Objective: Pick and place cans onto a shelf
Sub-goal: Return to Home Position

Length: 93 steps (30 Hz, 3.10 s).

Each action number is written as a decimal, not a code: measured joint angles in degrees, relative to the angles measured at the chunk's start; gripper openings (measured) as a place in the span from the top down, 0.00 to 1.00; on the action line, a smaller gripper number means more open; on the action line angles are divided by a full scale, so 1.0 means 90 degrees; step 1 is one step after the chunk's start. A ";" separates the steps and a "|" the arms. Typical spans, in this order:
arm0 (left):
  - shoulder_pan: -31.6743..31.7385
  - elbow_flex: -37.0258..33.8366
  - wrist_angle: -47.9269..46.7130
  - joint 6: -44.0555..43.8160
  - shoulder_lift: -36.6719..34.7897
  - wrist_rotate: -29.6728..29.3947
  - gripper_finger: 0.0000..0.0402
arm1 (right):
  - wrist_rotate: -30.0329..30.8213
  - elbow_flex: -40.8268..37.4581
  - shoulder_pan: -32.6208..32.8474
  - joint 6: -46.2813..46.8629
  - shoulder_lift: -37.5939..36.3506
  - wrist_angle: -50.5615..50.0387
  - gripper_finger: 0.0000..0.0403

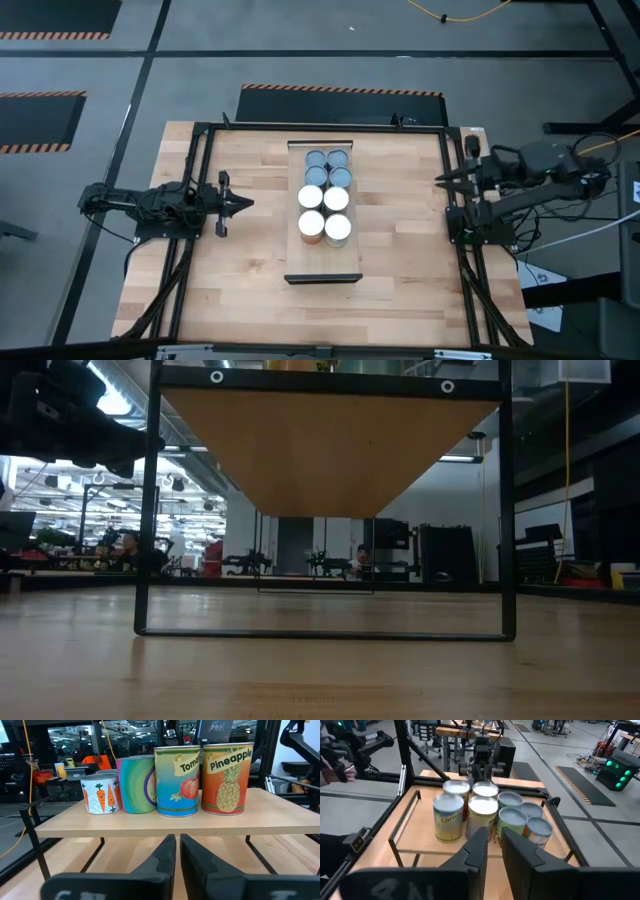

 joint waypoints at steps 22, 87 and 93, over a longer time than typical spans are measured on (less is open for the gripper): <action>0.0000 0.0000 -0.0002 0.0005 0.0000 0.0000 0.98 | 0.0048 -0.3470 -0.0001 0.0682 -0.3457 0.1468 0.85; 0.0000 0.0000 0.0012 0.0007 -0.0001 -0.0005 0.94 | 0.0987 -0.7052 -0.0006 0.0024 -0.3625 0.5745 0.85; 0.0000 0.0000 0.0012 0.0008 -0.0002 -0.0005 0.92 | 0.1219 -0.7052 -0.0006 -0.0237 -0.3625 0.5717 0.85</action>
